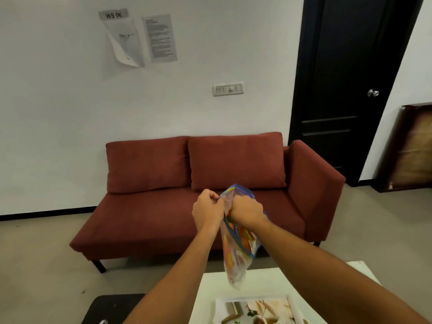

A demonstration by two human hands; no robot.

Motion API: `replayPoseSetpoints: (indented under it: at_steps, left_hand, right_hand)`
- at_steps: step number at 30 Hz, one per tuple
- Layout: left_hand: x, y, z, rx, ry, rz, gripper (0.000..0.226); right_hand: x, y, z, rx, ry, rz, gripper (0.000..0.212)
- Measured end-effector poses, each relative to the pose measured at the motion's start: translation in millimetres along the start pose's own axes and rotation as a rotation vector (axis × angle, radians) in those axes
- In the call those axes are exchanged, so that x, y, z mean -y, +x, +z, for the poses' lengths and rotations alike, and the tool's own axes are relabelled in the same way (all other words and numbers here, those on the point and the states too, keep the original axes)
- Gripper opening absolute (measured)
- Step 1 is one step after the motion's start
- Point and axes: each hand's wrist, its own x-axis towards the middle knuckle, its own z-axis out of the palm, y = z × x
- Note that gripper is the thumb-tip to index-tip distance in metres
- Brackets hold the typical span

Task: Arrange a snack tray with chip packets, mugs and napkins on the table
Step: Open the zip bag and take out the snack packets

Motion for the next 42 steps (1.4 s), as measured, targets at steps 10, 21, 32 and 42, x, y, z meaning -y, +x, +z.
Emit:
replayPoseSetpoints:
  at_steps: [10, 21, 32, 42]
  left_hand:
    - [79.7, 0.1, 26.4, -0.005, -0.083, -0.115, 0.011]
    - [223.3, -9.5, 58.1, 0.047, 0.010, -0.187, 0.013]
    - [333.0, -43.9, 97.9, -0.029, -0.008, -0.223, 0.010]
    - [391.4, -88.7, 118.5, -0.059, -0.005, -0.291, 0.011]
  right_hand:
    - [-45.8, -2.3, -51.7, -0.199, 0.472, 0.361, 0.052]
    - [-190.9, -0.6, 176.7, -0.065, 0.922, 0.907, 0.042]
    - [-219.9, -34.1, 421.5, 0.358, 0.746, 0.981, 0.023]
    - [-253.9, -48.1, 493.2, 0.320, 0.785, 0.924, 0.051]
